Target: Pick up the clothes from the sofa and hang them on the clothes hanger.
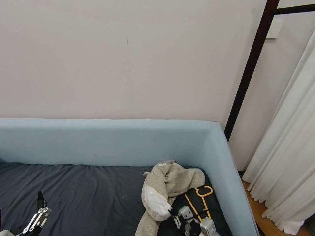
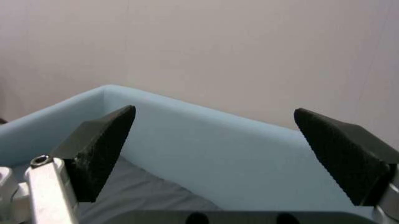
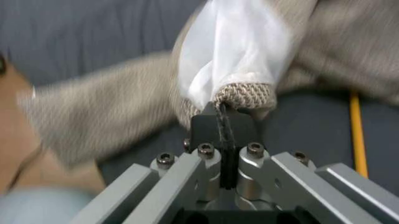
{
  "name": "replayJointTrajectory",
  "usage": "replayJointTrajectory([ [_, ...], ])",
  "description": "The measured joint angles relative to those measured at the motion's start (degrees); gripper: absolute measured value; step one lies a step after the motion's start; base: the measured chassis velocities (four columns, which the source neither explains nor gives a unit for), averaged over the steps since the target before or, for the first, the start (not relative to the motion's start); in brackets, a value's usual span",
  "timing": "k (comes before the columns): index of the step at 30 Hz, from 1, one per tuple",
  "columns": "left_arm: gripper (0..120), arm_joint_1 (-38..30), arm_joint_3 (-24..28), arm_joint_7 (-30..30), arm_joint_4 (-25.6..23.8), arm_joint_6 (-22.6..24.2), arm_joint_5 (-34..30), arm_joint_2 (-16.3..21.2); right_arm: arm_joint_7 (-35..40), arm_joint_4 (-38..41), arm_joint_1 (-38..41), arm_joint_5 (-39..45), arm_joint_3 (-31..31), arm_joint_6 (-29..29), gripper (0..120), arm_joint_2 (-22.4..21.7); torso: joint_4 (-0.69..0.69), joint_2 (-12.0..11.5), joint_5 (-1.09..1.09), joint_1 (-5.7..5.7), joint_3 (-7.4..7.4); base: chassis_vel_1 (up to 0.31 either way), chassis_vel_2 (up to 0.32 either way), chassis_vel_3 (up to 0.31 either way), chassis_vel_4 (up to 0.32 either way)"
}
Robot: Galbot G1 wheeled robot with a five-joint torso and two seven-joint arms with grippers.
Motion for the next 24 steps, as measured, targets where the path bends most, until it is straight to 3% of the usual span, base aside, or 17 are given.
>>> replayJointTrajectory([
  [10, 100, -0.61, 0.17, 0.00, 0.37, -0.04, 0.23, -0.54, -6.68, 3.86, -3.24, -3.86, 2.63, -8.97, 0, -5.17, 0.00, 0.00, 0.01, 0.00, 0.01, 0.000, 0.000, 0.000, 0.000],
  [14, 100, -1.37, 0.59, 0.17, 0.58, 0.57, 0.37, -0.73, -13.67, 5.24, -4.06, -6.39, 3.83, -11.13, 0, -6.86, 0.00, 0.00, 0.01, 0.00, 0.01, 0.000, 0.000, 0.000, 0.000],
  [22, 100, -1.82, 0.73, 0.23, 1.22, 0.81, 0.42, -0.44, -15.56, 3.47, -2.72, -10.30, 3.41, -7.86, 0, -5.43, 0.00, -0.01, 0.01, 0.01, 0.01, 0.000, 0.000, 0.000, 0.000],
  [24, 100, -1.85, 0.59, 0.22, 1.52, 0.81, 0.37, -0.16, -13.74, 3.12, -2.06, -10.36, 2.64, -7.24, 7, -5.02, 0.00, -0.01, 0.01, 0.01, 0.01, 0.000, 0.000, 0.000, 0.000],
])
